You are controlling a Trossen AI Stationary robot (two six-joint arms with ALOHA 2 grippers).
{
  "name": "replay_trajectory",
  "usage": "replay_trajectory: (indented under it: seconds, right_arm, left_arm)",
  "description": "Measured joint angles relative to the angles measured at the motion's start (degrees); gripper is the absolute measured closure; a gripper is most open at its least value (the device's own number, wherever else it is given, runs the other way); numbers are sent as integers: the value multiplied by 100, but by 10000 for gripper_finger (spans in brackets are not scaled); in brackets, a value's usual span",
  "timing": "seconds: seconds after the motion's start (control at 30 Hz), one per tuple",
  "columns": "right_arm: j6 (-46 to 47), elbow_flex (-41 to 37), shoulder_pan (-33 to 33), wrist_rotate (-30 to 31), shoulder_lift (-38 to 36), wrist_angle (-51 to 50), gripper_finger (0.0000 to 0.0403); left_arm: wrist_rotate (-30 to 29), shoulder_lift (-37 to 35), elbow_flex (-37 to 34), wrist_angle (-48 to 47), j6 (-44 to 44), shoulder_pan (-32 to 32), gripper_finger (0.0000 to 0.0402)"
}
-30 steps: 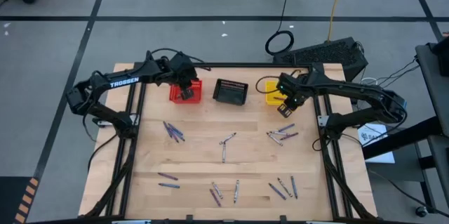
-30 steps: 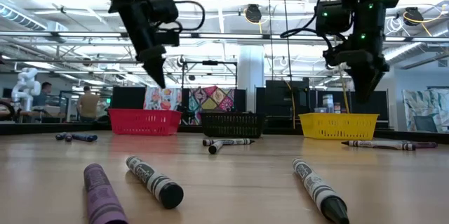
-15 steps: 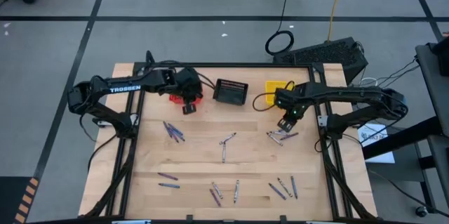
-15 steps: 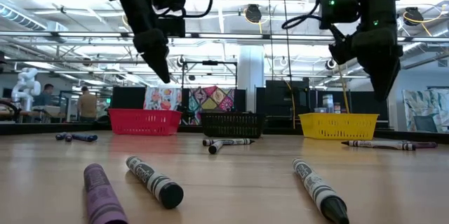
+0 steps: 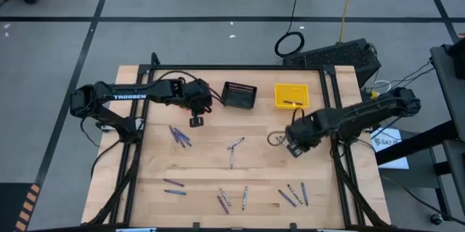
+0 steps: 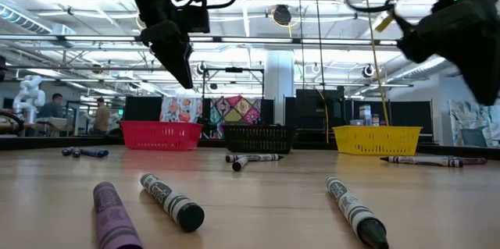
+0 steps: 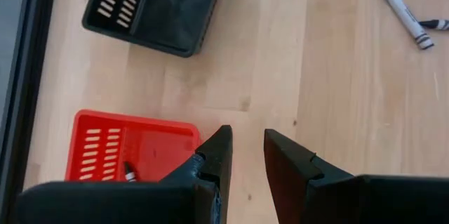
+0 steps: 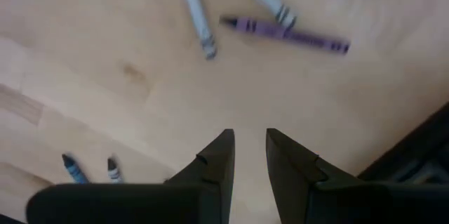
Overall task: Sort crayons
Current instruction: Put the blue crayon into the black bin
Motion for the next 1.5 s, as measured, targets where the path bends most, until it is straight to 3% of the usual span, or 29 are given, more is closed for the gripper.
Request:
replay_trajectory:
  seconds: [0.27, 0.63, 0.97, 1.5]
  right_arm:
    - [1922, 0, 1298, 55, 0, 630, 332]
    - [4090, 2, 2749, 654, 260, 1360, 332]
    - [4530, 2, 3288, 612, 1194, 2589, 332]
    - [5225, 2, 3683, 482, 1565, 2719, 332]
  left_arm:
    - [0, 0, 0, 0, -5, -146, 320]
    - [-24, 0, -4, 2, -204, -309, 320]
    - [-33, 0, -4, 28, -313, -311, 320]
    - [-44, 1, -5, 61, -534, -317, 320]
